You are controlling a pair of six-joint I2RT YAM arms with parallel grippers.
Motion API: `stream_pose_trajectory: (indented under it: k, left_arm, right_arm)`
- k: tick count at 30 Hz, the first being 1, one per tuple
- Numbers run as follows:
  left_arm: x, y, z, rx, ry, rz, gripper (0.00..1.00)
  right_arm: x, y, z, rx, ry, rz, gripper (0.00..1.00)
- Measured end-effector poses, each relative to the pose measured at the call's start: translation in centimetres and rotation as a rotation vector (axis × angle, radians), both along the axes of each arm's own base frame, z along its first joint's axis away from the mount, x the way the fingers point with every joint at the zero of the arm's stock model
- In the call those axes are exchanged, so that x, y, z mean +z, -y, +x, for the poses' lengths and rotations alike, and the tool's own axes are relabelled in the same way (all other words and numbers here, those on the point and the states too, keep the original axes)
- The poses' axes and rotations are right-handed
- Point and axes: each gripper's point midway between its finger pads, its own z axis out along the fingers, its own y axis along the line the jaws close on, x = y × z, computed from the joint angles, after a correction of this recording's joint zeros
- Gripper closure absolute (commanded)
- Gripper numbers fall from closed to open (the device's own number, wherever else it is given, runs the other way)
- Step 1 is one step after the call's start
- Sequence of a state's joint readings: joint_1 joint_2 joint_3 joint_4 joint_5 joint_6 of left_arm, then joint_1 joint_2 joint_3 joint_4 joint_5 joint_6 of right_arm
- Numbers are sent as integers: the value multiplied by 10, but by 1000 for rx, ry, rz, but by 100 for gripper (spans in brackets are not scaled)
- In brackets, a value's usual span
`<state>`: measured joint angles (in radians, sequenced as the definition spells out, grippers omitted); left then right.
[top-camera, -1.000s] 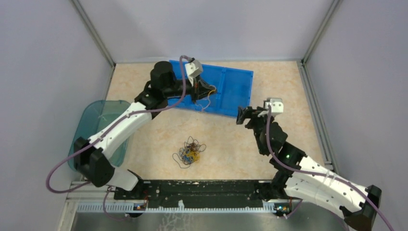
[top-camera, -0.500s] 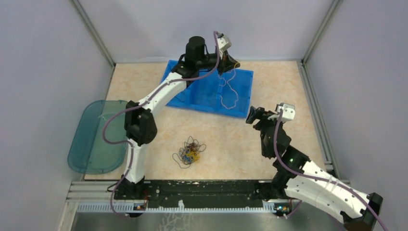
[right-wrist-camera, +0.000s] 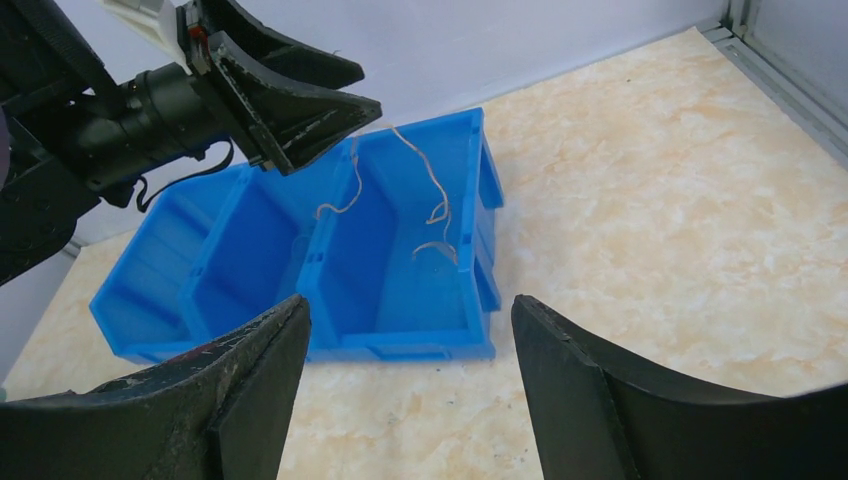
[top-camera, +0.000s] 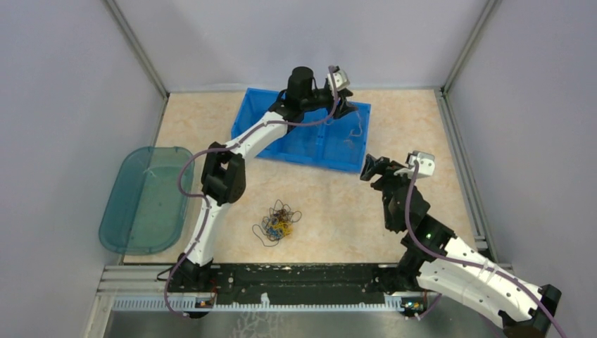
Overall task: Untangle the cables
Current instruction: Place the cable in the bin.
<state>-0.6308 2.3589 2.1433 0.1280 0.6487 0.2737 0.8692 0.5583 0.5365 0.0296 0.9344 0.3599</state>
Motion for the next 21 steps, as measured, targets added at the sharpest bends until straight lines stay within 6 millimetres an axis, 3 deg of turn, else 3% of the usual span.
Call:
stream_pose_trajectory:
  k: [3,12,15,21]
  left_arm:
    - [-1,2,-5,-37,29,12,8]
    - [-31,-9,-32,-95,-53,112,8]
    - [-19,-15,-49,-137,-88,128,0]
    - [27,-39,-82,-213,-174,150,0]
  right_arm:
    - [0,-3,0,13,0,2,26]
    - [4,-7,1,28,-9,9,26]
    - [6,-11,2,38,-15,22,25]
    - [3,-20,9,52,-64,-6,29]
